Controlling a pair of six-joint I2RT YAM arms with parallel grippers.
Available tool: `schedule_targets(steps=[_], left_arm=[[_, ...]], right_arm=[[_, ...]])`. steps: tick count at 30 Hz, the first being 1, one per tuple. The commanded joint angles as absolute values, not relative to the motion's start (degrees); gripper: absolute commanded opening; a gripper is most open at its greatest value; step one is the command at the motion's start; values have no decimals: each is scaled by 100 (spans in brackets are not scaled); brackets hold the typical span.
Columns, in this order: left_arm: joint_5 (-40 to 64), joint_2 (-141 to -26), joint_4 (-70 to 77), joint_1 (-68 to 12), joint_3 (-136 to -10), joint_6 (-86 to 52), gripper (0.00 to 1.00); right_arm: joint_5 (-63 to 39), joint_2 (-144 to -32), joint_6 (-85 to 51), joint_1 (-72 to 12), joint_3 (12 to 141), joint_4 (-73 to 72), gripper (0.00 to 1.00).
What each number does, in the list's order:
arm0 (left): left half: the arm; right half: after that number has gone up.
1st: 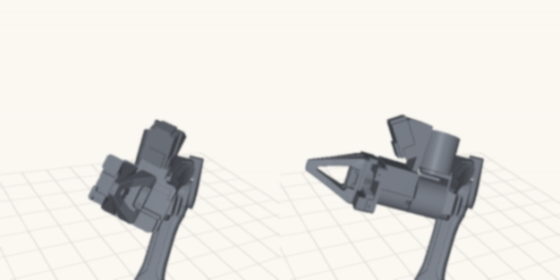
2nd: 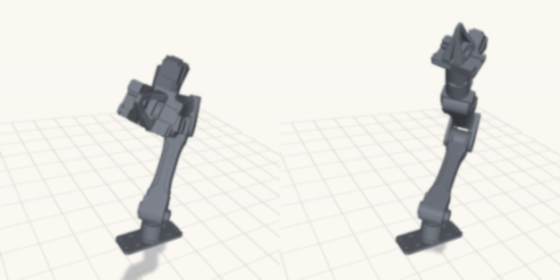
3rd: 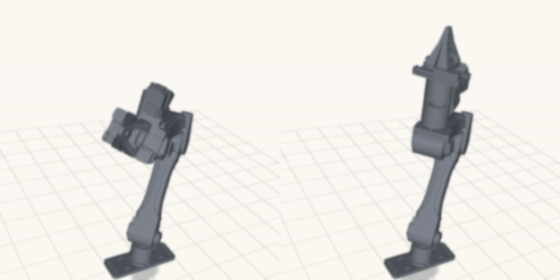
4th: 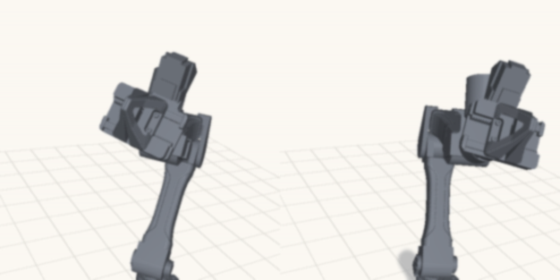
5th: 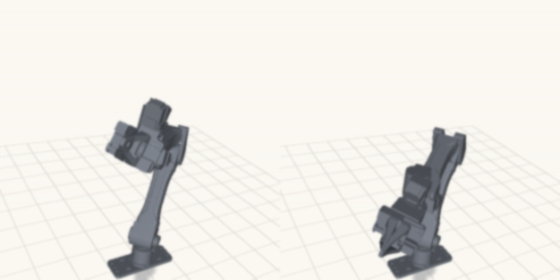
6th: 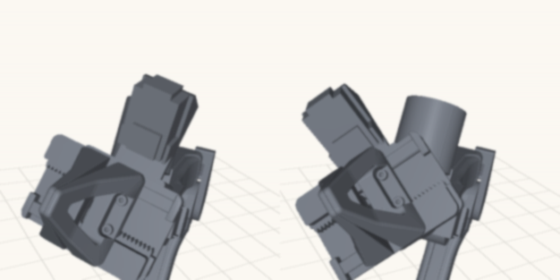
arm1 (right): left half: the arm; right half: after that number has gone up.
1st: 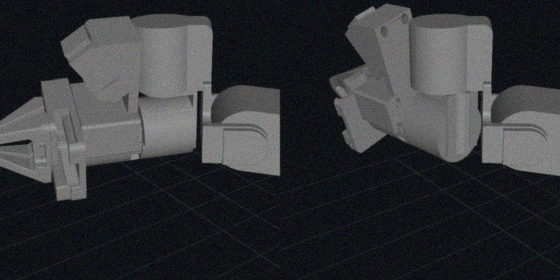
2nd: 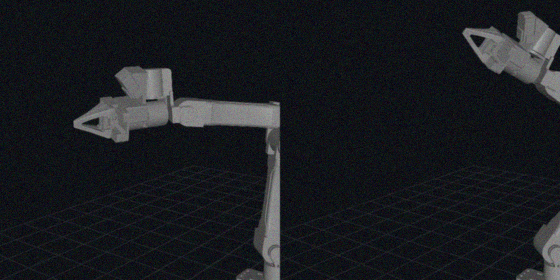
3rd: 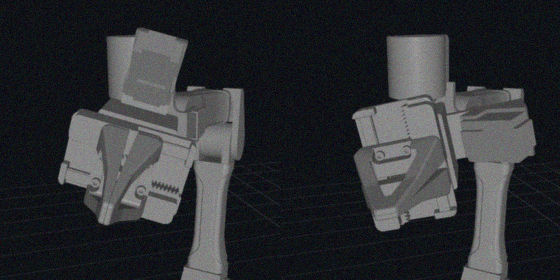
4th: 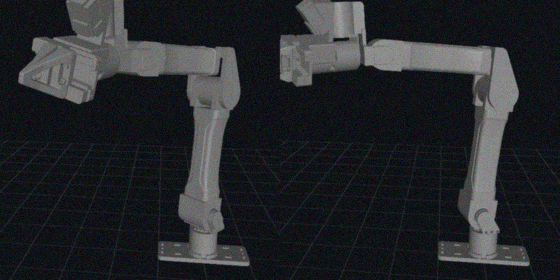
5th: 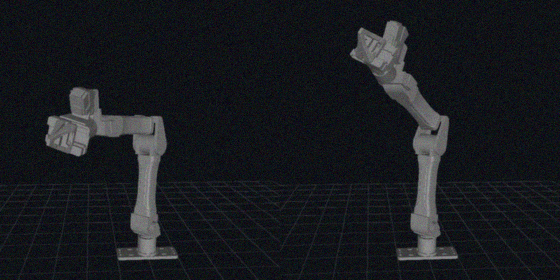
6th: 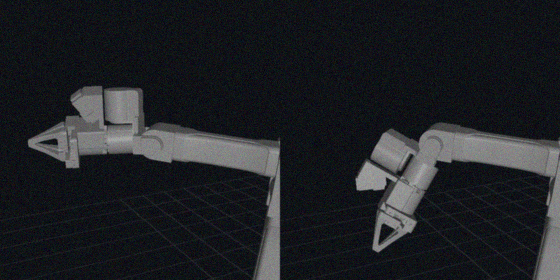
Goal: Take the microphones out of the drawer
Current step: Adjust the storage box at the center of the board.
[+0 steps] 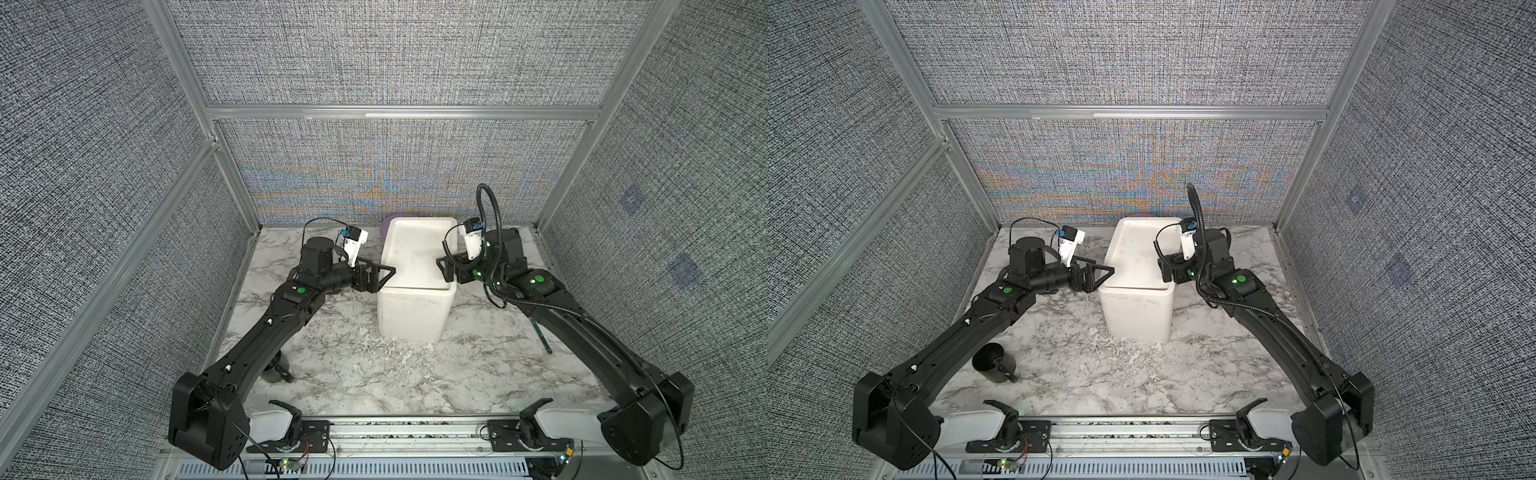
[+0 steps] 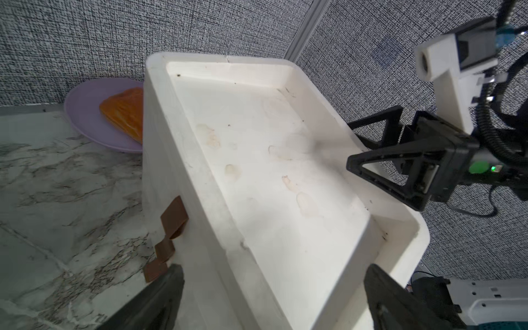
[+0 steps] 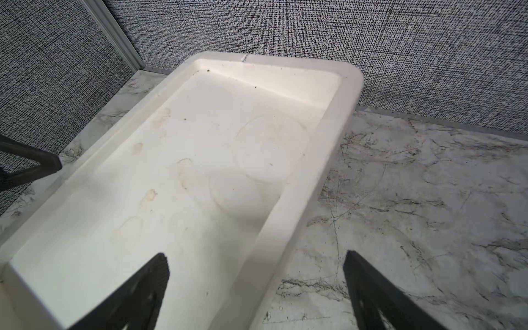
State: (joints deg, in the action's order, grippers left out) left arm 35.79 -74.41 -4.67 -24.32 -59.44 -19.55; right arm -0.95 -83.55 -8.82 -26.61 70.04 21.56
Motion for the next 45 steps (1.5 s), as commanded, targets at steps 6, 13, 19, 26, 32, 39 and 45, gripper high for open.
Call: schedule_targets(steps=[6, 13, 19, 26, 32, 39, 45], left_arm=[[3638, -7529, -555, -2677, -5959, -1973, 100], [3601, -7535, -641, -2847, -6012, -1995, 100], [3575, -7573, -504, -3082, -6006, -2163, 100], [3480, -7706, -159, -3411, -5962, -2452, 100], [3583, -7912, 390, -3603, -5924, -2798, 100], [3226, -7707, 175, -3585, -5927, -2700, 100], [2524, -7413, -680, -3427, -6087, -2606, 100]], right_arm=[[-469, -8589, -994, -2672, 6968, 1722, 98], [-885, -8931, -916, -2610, 7242, 1634, 98], [-1603, -9255, -637, -2256, 7613, 1736, 98], [-2742, -9579, -241, -1779, 7898, 1630, 98], [-2725, -9859, -102, -1579, 8285, 1880, 98], [-2130, -9975, 112, -1562, 8534, 2256, 98], [-2067, -9967, 131, -1560, 8464, 2240, 98]])
